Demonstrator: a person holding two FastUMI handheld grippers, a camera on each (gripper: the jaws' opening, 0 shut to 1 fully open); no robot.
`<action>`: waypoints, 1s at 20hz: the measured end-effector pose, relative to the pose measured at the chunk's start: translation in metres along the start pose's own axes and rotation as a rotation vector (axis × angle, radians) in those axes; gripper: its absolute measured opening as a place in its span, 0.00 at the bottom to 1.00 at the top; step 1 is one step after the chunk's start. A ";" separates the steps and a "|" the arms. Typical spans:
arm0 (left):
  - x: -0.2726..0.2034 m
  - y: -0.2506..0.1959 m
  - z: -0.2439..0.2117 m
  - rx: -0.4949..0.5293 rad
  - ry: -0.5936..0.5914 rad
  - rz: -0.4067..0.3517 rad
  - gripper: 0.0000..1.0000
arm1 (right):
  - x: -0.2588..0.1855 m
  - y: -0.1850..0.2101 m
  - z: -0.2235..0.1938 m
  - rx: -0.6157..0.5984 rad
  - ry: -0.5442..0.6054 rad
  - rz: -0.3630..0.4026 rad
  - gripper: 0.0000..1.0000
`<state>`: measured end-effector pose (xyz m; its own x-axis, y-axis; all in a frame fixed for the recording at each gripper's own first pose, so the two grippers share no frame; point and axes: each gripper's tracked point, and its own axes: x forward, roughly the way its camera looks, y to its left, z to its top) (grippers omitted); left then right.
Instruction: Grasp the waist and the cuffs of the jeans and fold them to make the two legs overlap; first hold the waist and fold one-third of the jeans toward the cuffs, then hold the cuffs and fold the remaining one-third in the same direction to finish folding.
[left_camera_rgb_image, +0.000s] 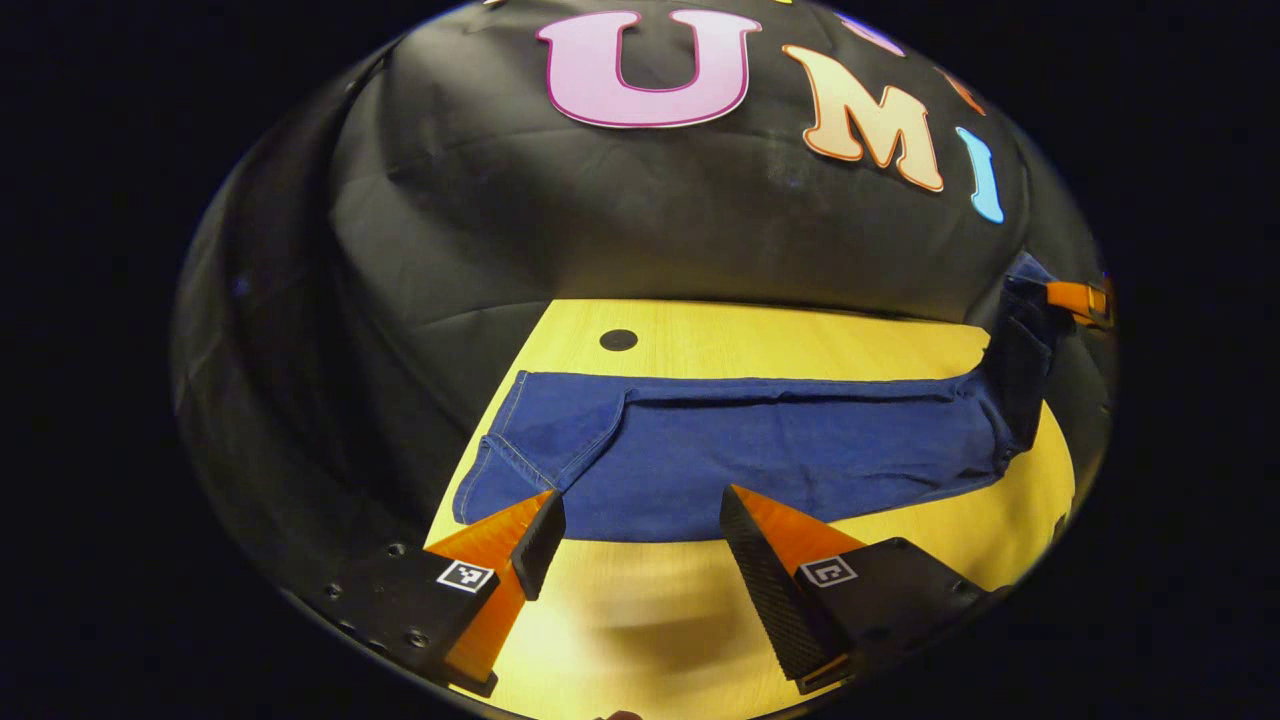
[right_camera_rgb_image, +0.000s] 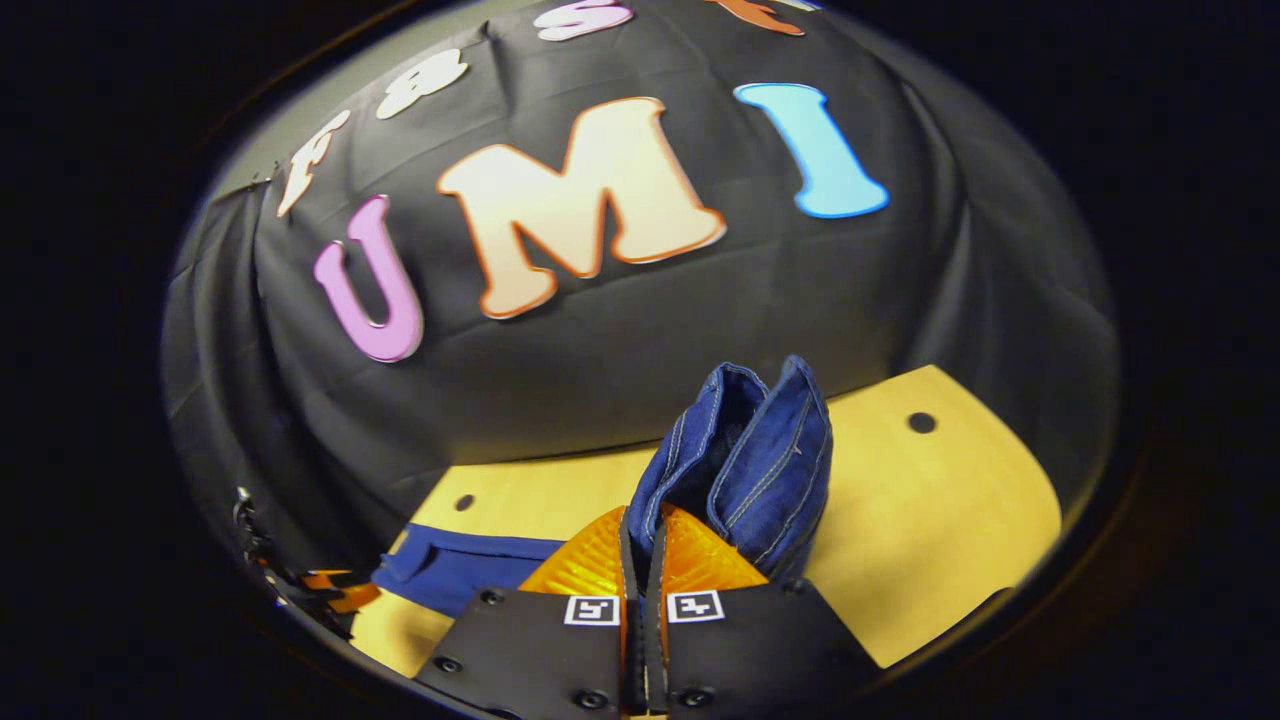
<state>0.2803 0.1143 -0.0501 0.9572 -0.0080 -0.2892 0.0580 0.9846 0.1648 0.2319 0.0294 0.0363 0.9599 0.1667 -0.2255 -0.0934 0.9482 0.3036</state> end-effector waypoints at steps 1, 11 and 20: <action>0.000 0.000 0.000 -0.009 -0.002 -0.005 0.95 | 0.004 0.023 -0.001 0.027 -0.003 0.055 0.03; 0.002 0.003 -0.007 -0.091 -0.001 0.004 0.95 | 0.136 0.135 -0.241 0.119 0.344 0.204 0.03; 0.002 0.008 -0.012 -0.145 0.032 0.067 0.97 | 0.149 0.153 -0.296 -0.110 0.392 0.115 0.03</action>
<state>0.2792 0.1245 -0.0603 0.9479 0.0620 -0.3126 -0.0494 0.9976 0.0479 0.2827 0.2795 -0.2244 0.7704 0.3429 -0.5375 -0.2419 0.9372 0.2513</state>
